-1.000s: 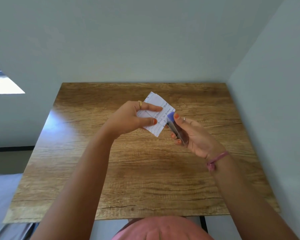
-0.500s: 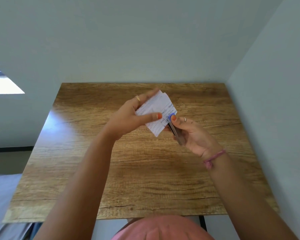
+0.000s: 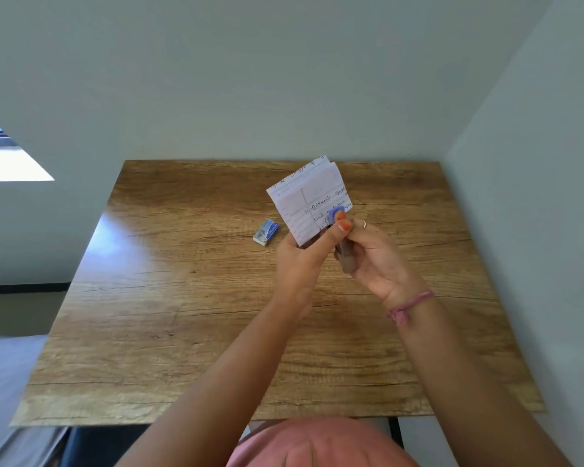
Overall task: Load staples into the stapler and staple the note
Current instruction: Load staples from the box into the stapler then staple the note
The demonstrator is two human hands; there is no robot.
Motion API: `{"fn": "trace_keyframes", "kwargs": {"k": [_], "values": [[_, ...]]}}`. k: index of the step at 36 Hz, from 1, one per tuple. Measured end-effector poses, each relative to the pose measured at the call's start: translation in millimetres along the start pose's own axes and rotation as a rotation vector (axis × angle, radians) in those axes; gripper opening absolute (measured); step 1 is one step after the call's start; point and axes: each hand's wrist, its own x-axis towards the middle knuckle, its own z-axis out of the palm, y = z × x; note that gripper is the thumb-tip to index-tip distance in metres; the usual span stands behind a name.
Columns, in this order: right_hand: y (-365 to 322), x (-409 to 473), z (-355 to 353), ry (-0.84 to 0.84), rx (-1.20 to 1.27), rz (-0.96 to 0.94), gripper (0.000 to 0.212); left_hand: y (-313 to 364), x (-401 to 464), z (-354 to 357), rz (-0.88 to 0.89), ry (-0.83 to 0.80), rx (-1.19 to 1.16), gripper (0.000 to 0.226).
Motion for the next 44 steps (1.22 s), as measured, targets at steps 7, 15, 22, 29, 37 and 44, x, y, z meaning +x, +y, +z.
{"fn": "trace_keyframes", "kwargs": {"k": [7, 15, 22, 29, 37, 44], "values": [[2.5, 1.4, 3.0, 0.026, 0.008, -0.018, 0.009, -1.0, -2.5, 7.6, 0.074, 0.057, -0.024, 0.026], [0.9, -1.7, -3.9, -0.018, 0.097, -0.020, 0.024, 9.2, 0.0, -2.5, -0.083, -0.102, -0.003, 0.036], [-4.2, -9.6, -10.5, 0.012, 0.118, -0.003, 0.029, 27.0, 8.6, -18.8, -0.207, -0.073, -0.063, 0.019], [-10.5, -15.3, -16.1, 0.001, 0.061, 0.037, 0.043, 30.8, 9.2, -19.7, -0.119, -0.038, 0.094, 0.015], [-4.9, -20.8, -7.9, -0.066, 0.029, 0.024, 0.044, 28.2, 7.2, -8.5, -0.076, -0.012, 0.086, 0.015], [-2.7, -19.8, -7.2, -0.084, 0.041, 0.034, 0.043, 28.2, 6.6, -5.6, -0.058, 0.008, 0.094, 0.019]]}}
